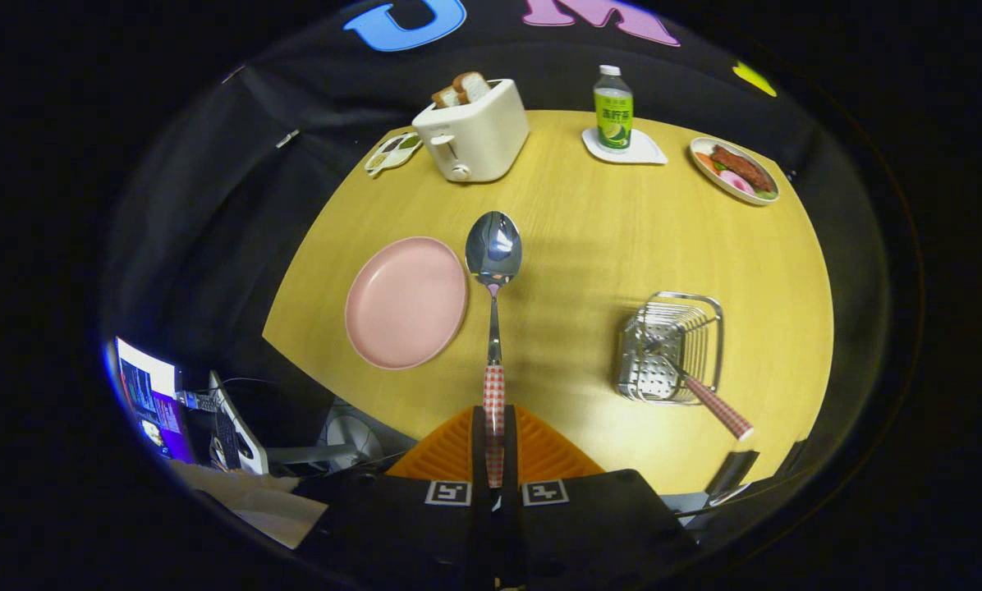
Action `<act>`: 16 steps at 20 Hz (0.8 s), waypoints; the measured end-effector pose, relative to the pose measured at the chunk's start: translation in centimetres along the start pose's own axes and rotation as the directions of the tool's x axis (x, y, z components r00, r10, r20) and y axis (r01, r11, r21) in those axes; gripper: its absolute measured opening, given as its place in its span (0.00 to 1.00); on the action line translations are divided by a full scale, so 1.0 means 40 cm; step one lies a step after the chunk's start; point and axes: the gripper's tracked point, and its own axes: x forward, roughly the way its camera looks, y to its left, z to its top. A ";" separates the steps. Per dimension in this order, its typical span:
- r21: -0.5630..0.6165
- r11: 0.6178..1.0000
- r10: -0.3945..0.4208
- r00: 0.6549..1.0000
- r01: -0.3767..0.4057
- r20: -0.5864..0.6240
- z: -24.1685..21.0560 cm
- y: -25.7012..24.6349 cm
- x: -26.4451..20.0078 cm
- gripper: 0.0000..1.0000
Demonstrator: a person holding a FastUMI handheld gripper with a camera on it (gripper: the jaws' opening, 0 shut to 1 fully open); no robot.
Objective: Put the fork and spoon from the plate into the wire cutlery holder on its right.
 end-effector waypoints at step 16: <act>-0.237 0.971 -0.097 0.924 0.007 -0.369 -0.032 -0.318 -0.188 0.08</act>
